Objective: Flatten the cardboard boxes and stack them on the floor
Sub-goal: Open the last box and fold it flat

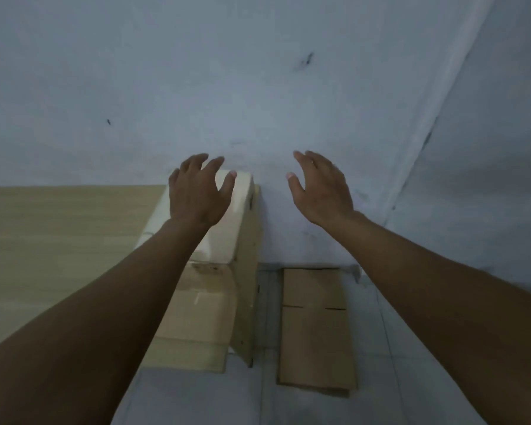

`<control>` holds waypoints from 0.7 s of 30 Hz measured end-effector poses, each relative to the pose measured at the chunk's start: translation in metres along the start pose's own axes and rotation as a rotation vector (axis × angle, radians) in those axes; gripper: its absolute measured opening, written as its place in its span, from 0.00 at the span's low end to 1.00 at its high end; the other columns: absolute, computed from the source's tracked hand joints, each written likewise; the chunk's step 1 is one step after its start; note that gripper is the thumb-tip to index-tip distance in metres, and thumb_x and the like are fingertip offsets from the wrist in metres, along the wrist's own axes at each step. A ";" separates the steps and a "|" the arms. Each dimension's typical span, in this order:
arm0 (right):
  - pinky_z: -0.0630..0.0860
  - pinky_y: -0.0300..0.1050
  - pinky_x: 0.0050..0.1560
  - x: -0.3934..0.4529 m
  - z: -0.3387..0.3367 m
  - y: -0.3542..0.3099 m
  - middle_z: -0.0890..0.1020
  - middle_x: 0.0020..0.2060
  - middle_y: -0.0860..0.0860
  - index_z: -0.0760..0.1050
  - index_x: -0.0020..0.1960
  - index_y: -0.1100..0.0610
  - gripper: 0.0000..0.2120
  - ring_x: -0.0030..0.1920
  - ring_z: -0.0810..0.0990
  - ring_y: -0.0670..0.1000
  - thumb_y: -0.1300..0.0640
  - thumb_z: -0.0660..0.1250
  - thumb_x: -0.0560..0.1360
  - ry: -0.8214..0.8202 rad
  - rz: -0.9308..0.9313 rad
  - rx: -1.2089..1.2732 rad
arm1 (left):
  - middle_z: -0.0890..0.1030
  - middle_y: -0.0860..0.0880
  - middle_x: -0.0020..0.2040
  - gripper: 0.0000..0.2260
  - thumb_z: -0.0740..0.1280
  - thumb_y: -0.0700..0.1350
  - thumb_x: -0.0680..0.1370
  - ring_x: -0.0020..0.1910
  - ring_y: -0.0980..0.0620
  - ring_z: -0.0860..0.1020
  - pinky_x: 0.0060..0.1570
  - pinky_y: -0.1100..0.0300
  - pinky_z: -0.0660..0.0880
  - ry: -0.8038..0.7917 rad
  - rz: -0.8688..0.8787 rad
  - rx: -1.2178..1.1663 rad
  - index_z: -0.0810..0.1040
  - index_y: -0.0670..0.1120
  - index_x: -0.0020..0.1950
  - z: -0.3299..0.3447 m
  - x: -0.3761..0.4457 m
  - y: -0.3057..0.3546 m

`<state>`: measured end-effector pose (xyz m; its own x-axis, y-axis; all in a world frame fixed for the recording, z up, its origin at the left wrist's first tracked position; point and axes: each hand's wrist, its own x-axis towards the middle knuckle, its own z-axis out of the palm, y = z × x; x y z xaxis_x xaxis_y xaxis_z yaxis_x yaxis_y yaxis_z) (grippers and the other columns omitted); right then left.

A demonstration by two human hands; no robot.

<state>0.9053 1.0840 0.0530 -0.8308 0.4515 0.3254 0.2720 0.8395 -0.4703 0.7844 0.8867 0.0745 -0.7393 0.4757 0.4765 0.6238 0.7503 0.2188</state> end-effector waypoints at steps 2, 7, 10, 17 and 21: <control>0.56 0.57 0.76 -0.007 0.011 -0.034 0.64 0.77 0.56 0.61 0.79 0.54 0.25 0.77 0.60 0.56 0.47 0.54 0.84 0.001 0.000 0.009 | 0.75 0.44 0.68 0.21 0.60 0.58 0.80 0.69 0.44 0.70 0.66 0.44 0.66 0.008 -0.003 -0.011 0.76 0.49 0.69 -0.021 -0.009 -0.029; 0.59 0.56 0.75 -0.023 0.054 -0.110 0.67 0.75 0.57 0.65 0.77 0.56 0.25 0.76 0.63 0.57 0.48 0.57 0.83 -0.001 0.030 0.046 | 0.76 0.44 0.67 0.21 0.61 0.58 0.80 0.67 0.43 0.72 0.64 0.45 0.68 -0.030 -0.016 -0.022 0.77 0.48 0.67 -0.048 -0.033 -0.105; 0.60 0.56 0.74 -0.024 0.083 -0.134 0.68 0.75 0.57 0.66 0.76 0.56 0.25 0.75 0.65 0.57 0.46 0.57 0.83 -0.026 0.055 0.037 | 0.76 0.44 0.67 0.21 0.62 0.58 0.79 0.68 0.43 0.71 0.64 0.45 0.68 -0.090 -0.037 -0.035 0.77 0.48 0.67 -0.039 -0.042 -0.141; 0.57 0.54 0.76 -0.005 0.153 -0.149 0.65 0.77 0.54 0.65 0.77 0.53 0.25 0.77 0.61 0.54 0.44 0.57 0.82 -0.114 0.153 -0.015 | 0.75 0.43 0.68 0.22 0.62 0.59 0.79 0.68 0.43 0.71 0.65 0.44 0.68 -0.214 -0.056 -0.093 0.76 0.49 0.68 0.020 -0.031 -0.189; 0.55 0.58 0.76 0.006 0.185 -0.142 0.61 0.78 0.54 0.63 0.77 0.52 0.28 0.78 0.56 0.54 0.40 0.57 0.81 -0.216 0.260 -0.042 | 0.72 0.43 0.71 0.24 0.62 0.59 0.79 0.71 0.43 0.68 0.66 0.46 0.68 -0.337 -0.025 -0.113 0.74 0.49 0.70 0.058 -0.032 -0.201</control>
<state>0.7719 0.9114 -0.0297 -0.8135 0.5814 0.0159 0.5041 0.7184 -0.4794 0.6682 0.7475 -0.0341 -0.7851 0.5967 0.1661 0.6145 0.7170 0.3291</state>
